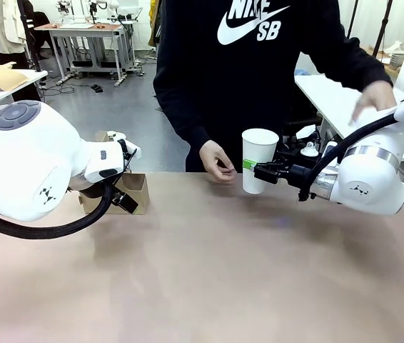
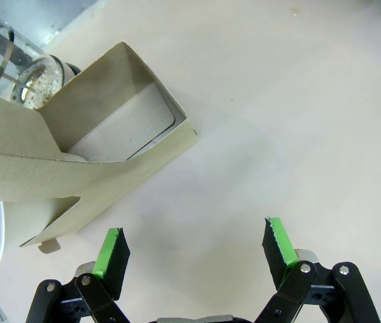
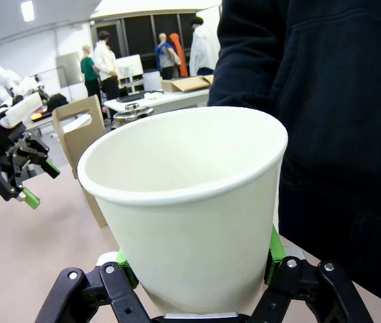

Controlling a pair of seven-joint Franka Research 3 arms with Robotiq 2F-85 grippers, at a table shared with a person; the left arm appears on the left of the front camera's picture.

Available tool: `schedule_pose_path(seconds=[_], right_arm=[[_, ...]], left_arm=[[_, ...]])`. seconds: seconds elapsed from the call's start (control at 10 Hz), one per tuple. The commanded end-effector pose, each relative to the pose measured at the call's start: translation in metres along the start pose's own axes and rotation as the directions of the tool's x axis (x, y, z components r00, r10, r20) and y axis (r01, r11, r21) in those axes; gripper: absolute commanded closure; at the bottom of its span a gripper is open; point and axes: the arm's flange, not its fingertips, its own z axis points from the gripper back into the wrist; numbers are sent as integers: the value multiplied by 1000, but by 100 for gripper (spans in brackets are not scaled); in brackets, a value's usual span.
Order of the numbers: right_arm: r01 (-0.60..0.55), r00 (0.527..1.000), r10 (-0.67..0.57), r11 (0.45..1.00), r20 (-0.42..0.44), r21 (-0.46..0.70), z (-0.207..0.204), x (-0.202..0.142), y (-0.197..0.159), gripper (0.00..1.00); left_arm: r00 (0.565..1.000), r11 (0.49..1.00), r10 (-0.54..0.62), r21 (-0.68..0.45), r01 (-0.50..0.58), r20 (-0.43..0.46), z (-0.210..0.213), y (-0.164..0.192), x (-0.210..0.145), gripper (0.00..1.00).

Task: Pour a drink into a cup and package it in a carrier.
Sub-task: When a person places the Paper Cup Lid on the 600 ml Paper Cup , lift the 600 ml Paper Cup.

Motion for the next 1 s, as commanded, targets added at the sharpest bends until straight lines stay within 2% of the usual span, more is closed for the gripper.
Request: schedule_pose_path(seconds=[0.0, 0.9], right_arm=[[-1, 1000, 1, 1000, 7, -16, -1, 6, 3, 20], [-1, 1000, 1, 1000, 7, -16, -1, 6, 3, 20]], left_arm=[[1000, 1000, 0, -1, 0, 1, 0, 0, 0, 0], [1000, 1000, 0, -1, 0, 1, 0, 0, 0, 0]])
